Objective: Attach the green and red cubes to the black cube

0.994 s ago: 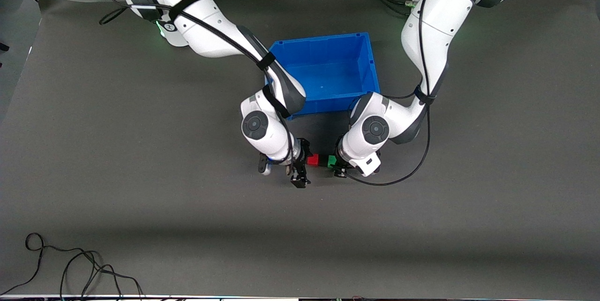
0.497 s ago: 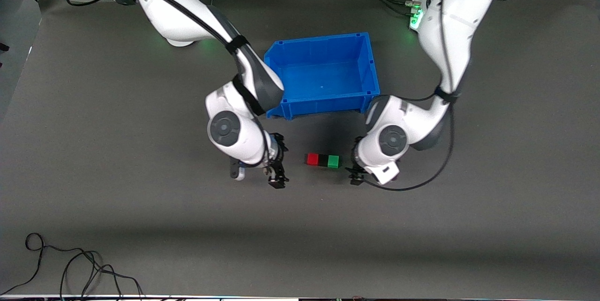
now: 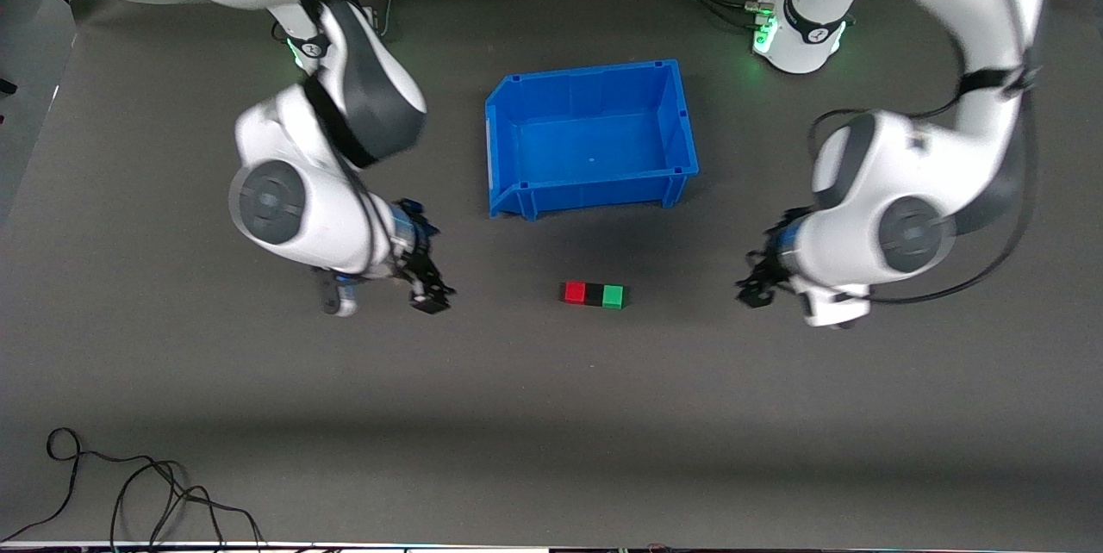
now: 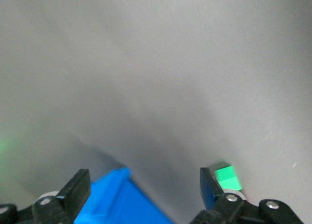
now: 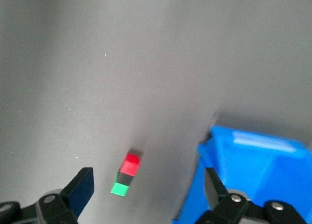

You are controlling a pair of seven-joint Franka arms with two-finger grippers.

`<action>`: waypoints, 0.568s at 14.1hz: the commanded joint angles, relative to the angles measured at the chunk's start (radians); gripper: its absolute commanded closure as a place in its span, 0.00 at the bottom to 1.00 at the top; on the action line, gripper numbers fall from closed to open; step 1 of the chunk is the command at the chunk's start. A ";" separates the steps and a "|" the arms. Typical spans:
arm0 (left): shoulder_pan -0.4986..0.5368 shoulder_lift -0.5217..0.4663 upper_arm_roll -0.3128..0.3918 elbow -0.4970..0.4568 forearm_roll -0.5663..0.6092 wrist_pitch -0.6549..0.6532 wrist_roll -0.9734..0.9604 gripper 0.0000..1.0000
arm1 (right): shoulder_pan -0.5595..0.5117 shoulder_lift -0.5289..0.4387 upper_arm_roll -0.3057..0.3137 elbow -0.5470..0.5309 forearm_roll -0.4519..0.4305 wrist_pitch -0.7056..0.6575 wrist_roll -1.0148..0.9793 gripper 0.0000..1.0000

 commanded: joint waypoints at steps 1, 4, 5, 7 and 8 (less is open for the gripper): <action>0.085 -0.109 -0.007 -0.040 0.000 -0.089 0.260 0.00 | 0.011 -0.103 -0.028 -0.076 -0.084 -0.070 -0.141 0.00; 0.170 -0.193 -0.007 -0.040 0.002 -0.194 0.502 0.00 | 0.006 -0.201 -0.034 -0.126 -0.198 -0.119 -0.292 0.00; 0.196 -0.218 -0.005 -0.040 0.006 -0.214 0.597 0.00 | -0.016 -0.252 -0.033 -0.163 -0.232 -0.119 -0.360 0.00; 0.237 -0.255 -0.005 -0.040 0.014 -0.219 0.771 0.01 | -0.122 -0.334 0.007 -0.217 -0.246 -0.122 -0.546 0.00; 0.256 -0.264 -0.005 -0.040 0.015 -0.219 0.858 0.00 | -0.185 -0.373 0.028 -0.243 -0.255 -0.122 -0.648 0.00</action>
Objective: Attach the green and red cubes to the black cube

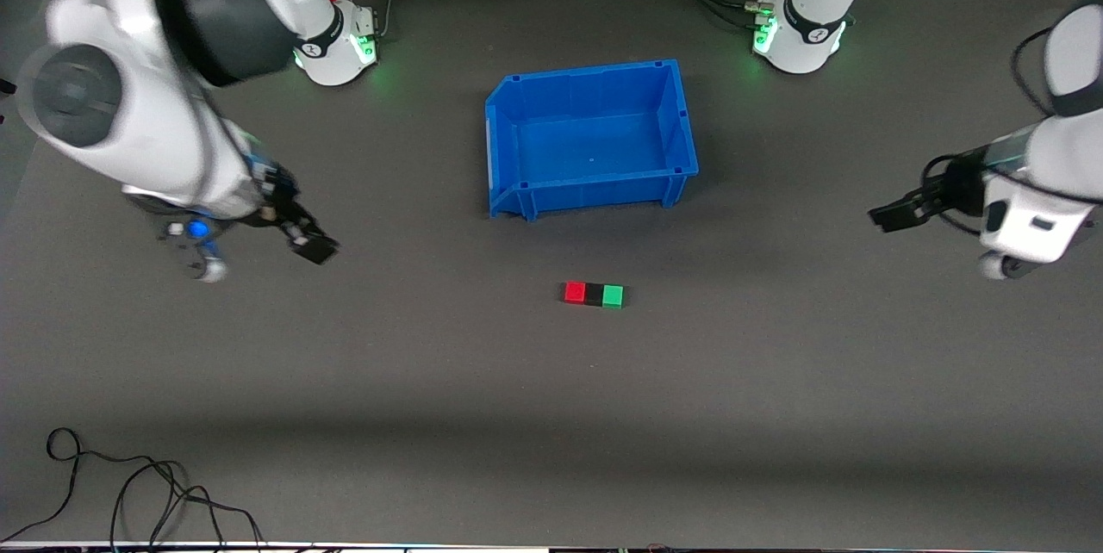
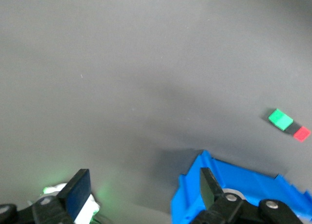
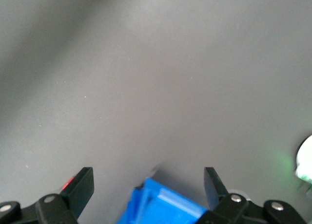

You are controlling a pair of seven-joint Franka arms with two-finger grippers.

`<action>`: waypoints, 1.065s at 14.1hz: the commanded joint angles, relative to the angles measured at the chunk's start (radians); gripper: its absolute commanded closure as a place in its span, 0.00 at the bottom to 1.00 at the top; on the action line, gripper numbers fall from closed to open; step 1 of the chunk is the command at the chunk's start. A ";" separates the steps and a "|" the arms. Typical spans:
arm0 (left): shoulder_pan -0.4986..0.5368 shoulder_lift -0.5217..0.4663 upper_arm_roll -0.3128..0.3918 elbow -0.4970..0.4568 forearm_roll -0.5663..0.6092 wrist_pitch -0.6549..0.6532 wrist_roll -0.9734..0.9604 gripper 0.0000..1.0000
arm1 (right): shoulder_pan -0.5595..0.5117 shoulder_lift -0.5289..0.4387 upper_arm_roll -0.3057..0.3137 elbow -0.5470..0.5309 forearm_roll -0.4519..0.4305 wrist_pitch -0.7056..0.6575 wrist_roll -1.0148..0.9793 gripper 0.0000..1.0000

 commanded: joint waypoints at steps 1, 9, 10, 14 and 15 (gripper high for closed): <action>0.045 -0.058 -0.007 -0.038 0.018 0.006 0.231 0.01 | -0.155 -0.148 0.079 -0.120 -0.041 0.006 -0.263 0.00; -0.002 -0.102 -0.019 -0.091 0.197 0.102 0.462 0.00 | -0.447 -0.201 0.193 -0.116 -0.079 -0.016 -1.008 0.00; -0.015 -0.117 -0.019 -0.119 0.223 0.112 0.458 0.00 | -0.447 -0.207 0.186 -0.116 -0.079 -0.002 -1.050 0.00; -0.024 -0.142 -0.022 -0.156 0.225 0.152 0.458 0.01 | -0.444 -0.234 0.179 -0.121 -0.079 0.065 -1.156 0.00; -0.030 -0.140 -0.024 -0.156 0.222 0.154 0.458 0.01 | -0.444 -0.233 0.179 -0.122 -0.078 0.067 -1.175 0.00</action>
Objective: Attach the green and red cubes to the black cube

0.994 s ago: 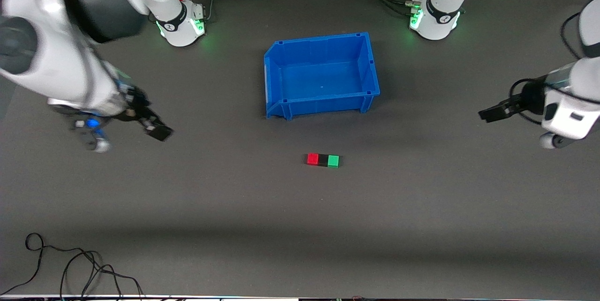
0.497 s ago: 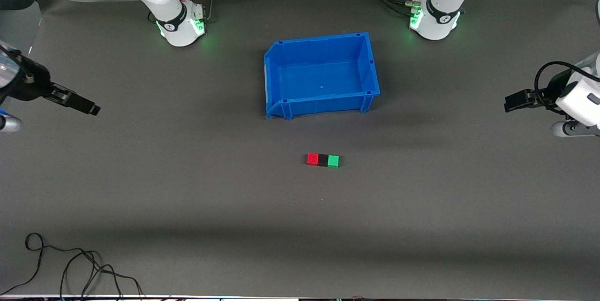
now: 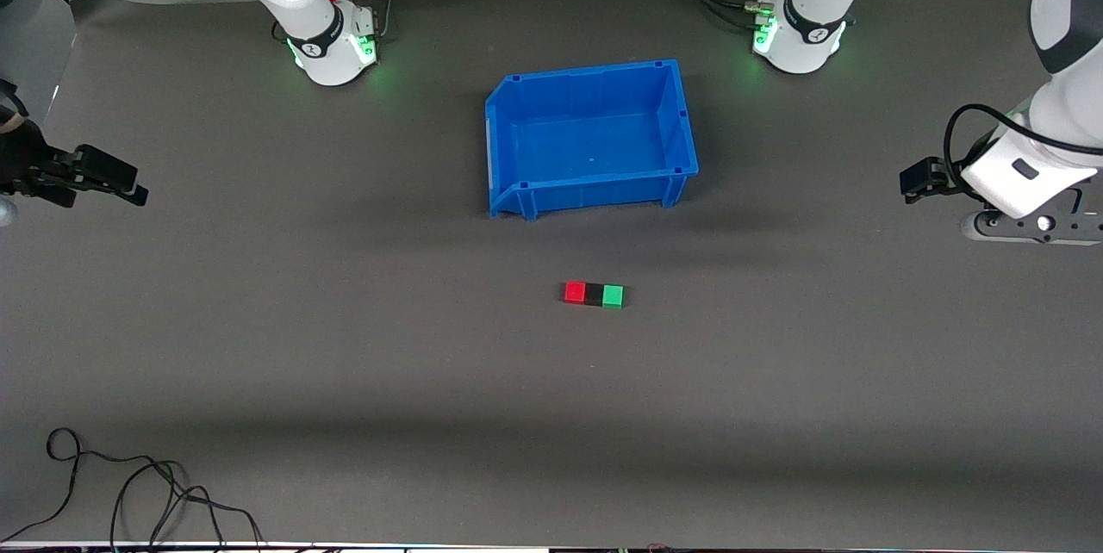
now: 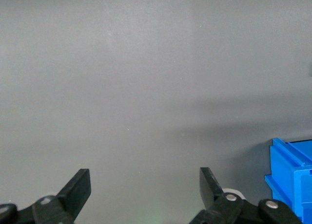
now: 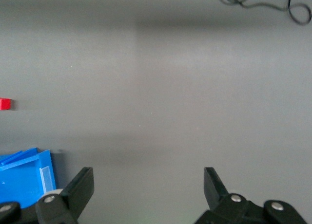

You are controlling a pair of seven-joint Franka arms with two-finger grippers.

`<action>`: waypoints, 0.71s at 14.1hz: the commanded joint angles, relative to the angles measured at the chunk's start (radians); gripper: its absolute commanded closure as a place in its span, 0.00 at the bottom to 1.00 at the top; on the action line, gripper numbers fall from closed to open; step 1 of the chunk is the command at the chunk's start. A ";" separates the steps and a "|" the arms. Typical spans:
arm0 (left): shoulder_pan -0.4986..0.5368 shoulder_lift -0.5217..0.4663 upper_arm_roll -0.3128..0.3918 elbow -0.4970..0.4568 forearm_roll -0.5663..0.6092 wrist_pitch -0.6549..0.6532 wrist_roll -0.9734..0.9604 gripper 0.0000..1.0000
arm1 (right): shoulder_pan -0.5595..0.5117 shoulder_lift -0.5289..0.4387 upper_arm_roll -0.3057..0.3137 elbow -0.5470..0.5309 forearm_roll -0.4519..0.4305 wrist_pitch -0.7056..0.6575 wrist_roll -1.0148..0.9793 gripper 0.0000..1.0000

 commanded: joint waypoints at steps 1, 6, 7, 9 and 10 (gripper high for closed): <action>-0.022 -0.038 0.006 -0.042 0.013 0.032 0.013 0.01 | 0.002 -0.032 0.001 -0.032 -0.023 0.026 -0.055 0.00; -0.030 -0.134 0.017 -0.173 -0.052 0.119 -0.003 0.01 | -0.001 -0.026 0.000 -0.031 -0.022 0.018 -0.052 0.00; -0.033 -0.143 0.041 -0.171 -0.094 0.110 -0.010 0.01 | -0.001 -0.017 0.000 -0.026 -0.022 0.023 -0.050 0.00; -0.070 -0.142 0.110 -0.167 -0.128 0.110 -0.030 0.01 | -0.001 -0.012 0.000 -0.032 -0.014 0.015 -0.047 0.00; -0.070 -0.140 0.112 -0.162 -0.128 0.108 -0.023 0.01 | -0.001 -0.002 0.000 -0.032 -0.011 0.017 -0.047 0.00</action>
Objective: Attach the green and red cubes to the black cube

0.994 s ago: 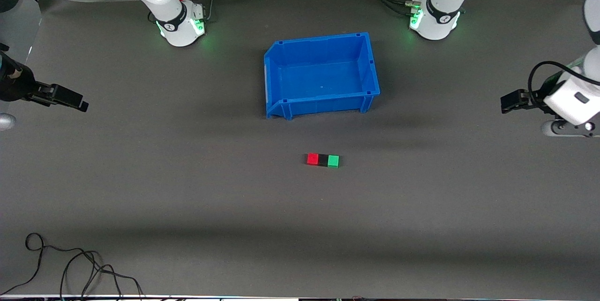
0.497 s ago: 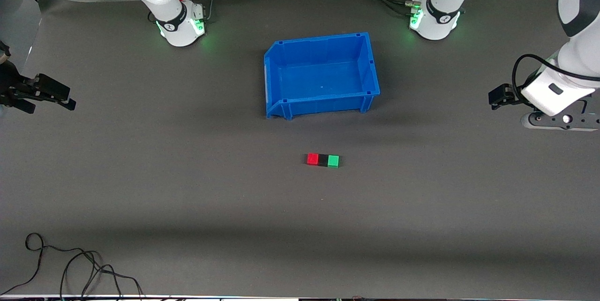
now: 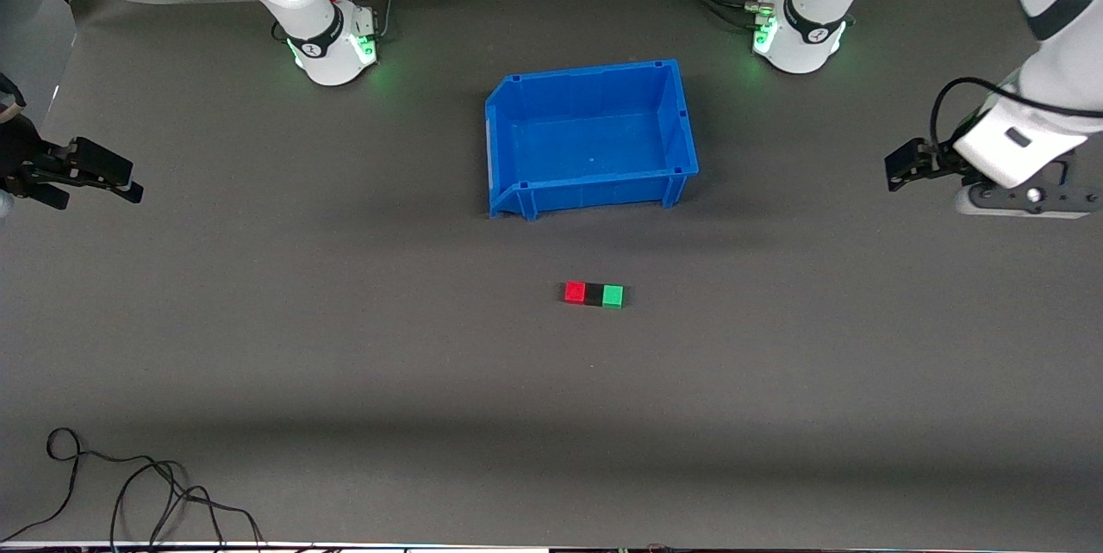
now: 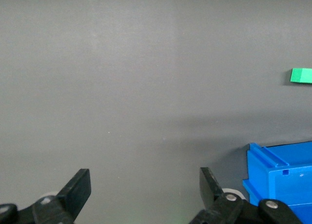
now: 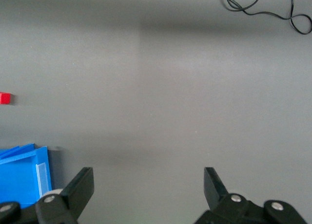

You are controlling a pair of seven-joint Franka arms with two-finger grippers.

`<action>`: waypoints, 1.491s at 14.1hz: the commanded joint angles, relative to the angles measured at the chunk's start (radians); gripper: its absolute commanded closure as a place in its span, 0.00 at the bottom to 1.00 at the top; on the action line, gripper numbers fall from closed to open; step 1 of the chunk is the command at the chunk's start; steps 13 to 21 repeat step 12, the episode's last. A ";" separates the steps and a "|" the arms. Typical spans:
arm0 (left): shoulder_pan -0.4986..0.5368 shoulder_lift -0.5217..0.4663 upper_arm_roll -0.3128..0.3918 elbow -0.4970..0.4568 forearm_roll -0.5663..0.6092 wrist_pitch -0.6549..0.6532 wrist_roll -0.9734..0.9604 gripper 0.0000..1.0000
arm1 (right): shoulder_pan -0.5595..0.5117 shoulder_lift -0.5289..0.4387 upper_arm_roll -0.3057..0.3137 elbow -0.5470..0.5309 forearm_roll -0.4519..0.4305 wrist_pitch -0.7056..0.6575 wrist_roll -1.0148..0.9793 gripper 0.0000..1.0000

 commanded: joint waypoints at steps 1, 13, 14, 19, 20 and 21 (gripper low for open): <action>-0.033 -0.022 0.041 -0.018 -0.017 0.017 -0.007 0.01 | 0.000 0.006 0.001 -0.013 -0.010 0.018 -0.017 0.00; -0.017 0.026 0.043 0.028 -0.017 -0.012 -0.008 0.00 | 0.000 0.025 0.001 -0.013 -0.010 0.021 -0.012 0.00; -0.017 0.026 0.043 0.028 -0.017 -0.012 -0.008 0.00 | 0.000 0.025 0.001 -0.013 -0.010 0.021 -0.012 0.00; -0.017 0.026 0.043 0.028 -0.017 -0.012 -0.008 0.00 | 0.000 0.025 0.001 -0.013 -0.010 0.021 -0.012 0.00; -0.017 0.026 0.043 0.028 -0.017 -0.012 -0.008 0.00 | 0.000 0.025 0.001 -0.013 -0.010 0.021 -0.012 0.00; -0.017 0.026 0.043 0.028 -0.017 -0.012 -0.008 0.00 | 0.000 0.025 0.001 -0.013 -0.010 0.021 -0.012 0.00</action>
